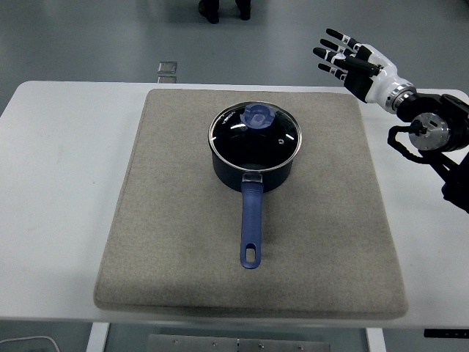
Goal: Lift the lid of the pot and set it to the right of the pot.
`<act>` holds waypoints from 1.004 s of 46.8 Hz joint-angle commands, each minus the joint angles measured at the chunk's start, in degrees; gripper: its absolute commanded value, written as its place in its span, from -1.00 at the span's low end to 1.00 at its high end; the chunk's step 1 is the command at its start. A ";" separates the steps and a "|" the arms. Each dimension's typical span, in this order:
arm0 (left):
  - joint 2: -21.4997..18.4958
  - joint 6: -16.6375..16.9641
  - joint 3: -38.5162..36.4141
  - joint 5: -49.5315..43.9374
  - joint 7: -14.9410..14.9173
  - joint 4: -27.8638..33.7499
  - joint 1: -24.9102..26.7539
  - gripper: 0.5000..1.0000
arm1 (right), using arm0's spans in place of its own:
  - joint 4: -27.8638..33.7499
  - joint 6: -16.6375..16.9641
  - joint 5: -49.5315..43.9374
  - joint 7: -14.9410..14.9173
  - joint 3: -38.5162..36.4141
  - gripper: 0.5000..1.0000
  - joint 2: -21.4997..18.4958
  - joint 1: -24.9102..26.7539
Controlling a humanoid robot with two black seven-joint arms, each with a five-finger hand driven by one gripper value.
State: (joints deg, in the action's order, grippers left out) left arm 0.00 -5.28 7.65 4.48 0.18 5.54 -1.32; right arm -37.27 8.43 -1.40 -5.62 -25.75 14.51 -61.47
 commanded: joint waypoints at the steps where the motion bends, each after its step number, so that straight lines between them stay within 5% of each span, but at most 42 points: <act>1: 0.00 0.00 0.00 0.00 0.00 0.00 0.01 1.00 | 0.01 0.01 -0.88 0.00 0.09 0.72 -0.01 -0.31; 28: 0.00 0.00 0.00 0.00 0.00 0.00 0.01 1.00 | -4.56 4.05 -16.17 0.00 0.44 0.71 1.92 -1.11; 47: 0.00 0.00 0.00 0.00 0.00 0.00 0.01 1.00 | -7.99 14.59 -33.66 -0.09 6.41 0.71 6.49 -7.78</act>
State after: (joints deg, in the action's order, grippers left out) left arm 0.00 -5.28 7.65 4.49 0.17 5.54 -1.31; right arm -44.70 21.55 -33.60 -5.67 -20.89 20.78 -68.34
